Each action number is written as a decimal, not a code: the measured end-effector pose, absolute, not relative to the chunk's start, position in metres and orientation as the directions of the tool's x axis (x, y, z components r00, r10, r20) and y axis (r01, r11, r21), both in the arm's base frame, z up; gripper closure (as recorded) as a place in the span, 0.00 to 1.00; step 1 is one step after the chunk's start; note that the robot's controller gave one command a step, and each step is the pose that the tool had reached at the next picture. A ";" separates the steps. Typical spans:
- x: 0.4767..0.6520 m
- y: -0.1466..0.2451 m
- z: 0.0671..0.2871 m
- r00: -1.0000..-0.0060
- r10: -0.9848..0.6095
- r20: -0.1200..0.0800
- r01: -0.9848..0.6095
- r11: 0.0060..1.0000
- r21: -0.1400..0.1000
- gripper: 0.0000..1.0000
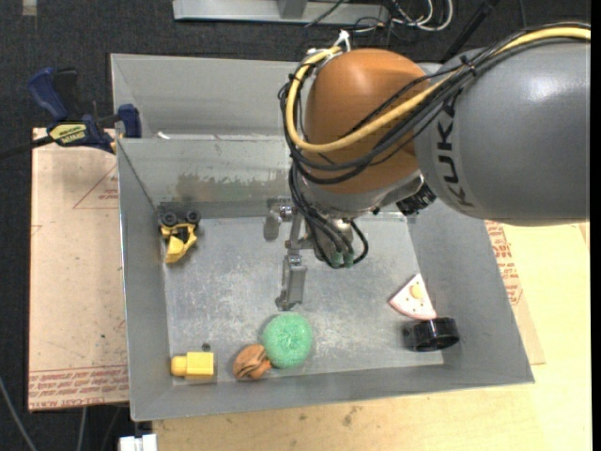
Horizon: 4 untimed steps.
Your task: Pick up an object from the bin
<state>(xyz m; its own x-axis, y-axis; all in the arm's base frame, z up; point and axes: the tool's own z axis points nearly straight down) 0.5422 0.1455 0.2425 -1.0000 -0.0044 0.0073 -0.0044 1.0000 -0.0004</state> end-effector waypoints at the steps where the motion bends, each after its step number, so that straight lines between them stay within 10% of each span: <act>1: 0.544 0.145 0.247 -1.000 -0.001 -0.001 -0.001 1.000 0.001 0.00; 4: 0.519 0.097 0.083 -0.962 -0.273 0.001 -0.273 0.962 0.001 0.00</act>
Offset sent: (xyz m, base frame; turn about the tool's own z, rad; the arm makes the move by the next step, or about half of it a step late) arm -0.0223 -0.0182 -0.1495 0.0325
